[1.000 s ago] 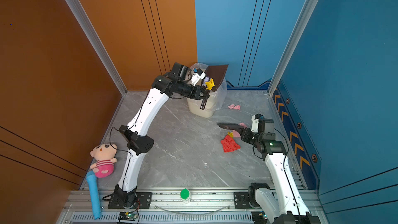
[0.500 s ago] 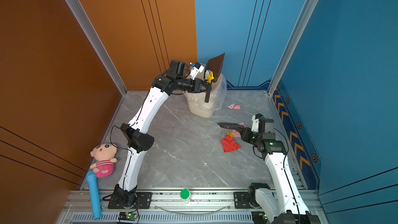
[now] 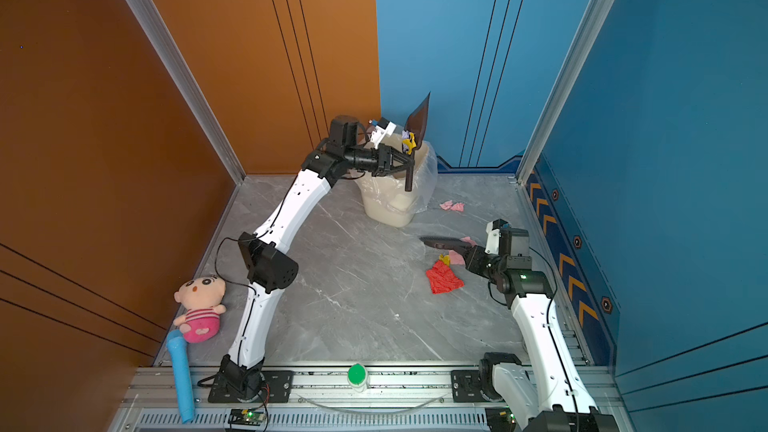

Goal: Sweep away the paper scraps from the table
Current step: 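Tilt the dustpan upright with the left gripper to dump scraps into the bin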

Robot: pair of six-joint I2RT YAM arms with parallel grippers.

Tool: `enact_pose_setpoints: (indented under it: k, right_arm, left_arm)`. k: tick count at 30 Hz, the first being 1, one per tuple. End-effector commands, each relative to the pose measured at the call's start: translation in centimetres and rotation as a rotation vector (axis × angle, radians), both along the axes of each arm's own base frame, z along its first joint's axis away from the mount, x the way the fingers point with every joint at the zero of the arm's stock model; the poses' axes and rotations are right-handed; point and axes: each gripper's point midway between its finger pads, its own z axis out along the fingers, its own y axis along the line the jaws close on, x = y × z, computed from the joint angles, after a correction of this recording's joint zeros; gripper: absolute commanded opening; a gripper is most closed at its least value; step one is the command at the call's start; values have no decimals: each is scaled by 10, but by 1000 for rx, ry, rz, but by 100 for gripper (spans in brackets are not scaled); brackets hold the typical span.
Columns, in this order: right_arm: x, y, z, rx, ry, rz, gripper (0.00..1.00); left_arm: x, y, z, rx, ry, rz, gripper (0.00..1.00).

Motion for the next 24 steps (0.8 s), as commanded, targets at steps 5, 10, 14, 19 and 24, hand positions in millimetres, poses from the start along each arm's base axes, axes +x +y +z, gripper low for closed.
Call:
enact_pose_setpoints:
  k: [5,10,14,19,24]
  right_arm:
    - [6,0,10,15,-42,1,0]
    - [7,-3,10,-6,-41,-7,0]
    - [6,-5,12,-24,-38,-7,0]
    - [6,-5,15,-30,-46,-4,0]
    - [4,-6,16,-38,-48,-4,0]
  left_arm:
    - [-1,-2,22,-112,6,-47,0]
    - [-1,-5,42,-218,9,-83,0]
    - [-3,-4,55,-277,17,-102,0]
    - [-5,-4,58,-283,20,-108,0]
    - [-7,-5,59,-294,28,-119,0]
